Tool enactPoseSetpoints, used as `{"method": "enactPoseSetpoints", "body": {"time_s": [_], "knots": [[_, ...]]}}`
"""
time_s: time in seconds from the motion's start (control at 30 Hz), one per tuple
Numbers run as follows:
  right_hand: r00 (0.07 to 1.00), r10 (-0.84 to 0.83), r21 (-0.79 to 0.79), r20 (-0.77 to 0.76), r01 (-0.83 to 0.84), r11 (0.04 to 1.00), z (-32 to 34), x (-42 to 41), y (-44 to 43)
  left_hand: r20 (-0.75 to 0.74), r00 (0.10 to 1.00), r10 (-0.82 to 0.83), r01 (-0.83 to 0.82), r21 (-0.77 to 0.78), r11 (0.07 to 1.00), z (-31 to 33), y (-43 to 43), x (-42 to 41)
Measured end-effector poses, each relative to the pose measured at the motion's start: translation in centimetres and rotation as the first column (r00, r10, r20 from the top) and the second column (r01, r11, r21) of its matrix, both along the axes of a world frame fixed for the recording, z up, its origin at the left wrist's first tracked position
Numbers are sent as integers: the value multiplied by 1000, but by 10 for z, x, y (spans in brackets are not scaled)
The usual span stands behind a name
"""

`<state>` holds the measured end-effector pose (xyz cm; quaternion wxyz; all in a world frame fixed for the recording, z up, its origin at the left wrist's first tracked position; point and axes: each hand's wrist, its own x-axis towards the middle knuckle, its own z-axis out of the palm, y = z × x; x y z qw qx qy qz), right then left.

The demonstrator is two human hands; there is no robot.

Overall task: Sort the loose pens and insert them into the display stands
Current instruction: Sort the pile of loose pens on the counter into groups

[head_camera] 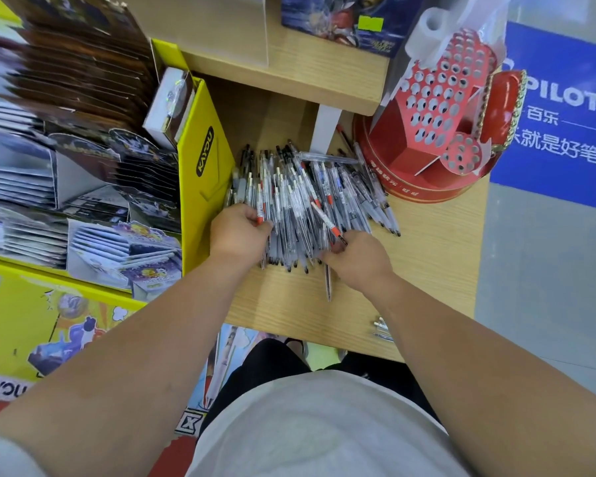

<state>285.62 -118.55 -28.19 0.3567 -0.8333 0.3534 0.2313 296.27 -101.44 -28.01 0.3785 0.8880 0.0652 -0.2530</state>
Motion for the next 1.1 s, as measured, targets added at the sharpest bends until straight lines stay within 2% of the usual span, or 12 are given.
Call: {"method": "enactPoseSetpoints", "body": {"time_s": [0.4, 0.53, 0.63, 0.73, 0.9, 1.1], "knots": [[1000, 4, -119, 9, -3, 993, 1, 5, 6, 32, 999, 8, -10, 71, 997, -1, -5, 1], [992, -113, 55, 56, 110, 992, -3, 3, 4, 66, 997, -34, 27, 100, 995, 1, -6, 1], [952, -296, 228, 83, 271, 935, 0, -1, 1, 77, 995, -61, 50, 130, 990, 3, -7, 1], [929, -362, 314, 79, 321, 893, 6, -6, -3, 85, 995, -52, 43, 105, 994, 2, -7, 0], [940, -338, 389, 53, 292, 874, 13, -16, -13, 94, 995, -41, 33, 88, 996, 2, -7, -2], [955, -286, 321, 78, 248, 914, 20, -34, -28, 174, 974, -145, 108, 206, 973, 10, -12, -5]]}}
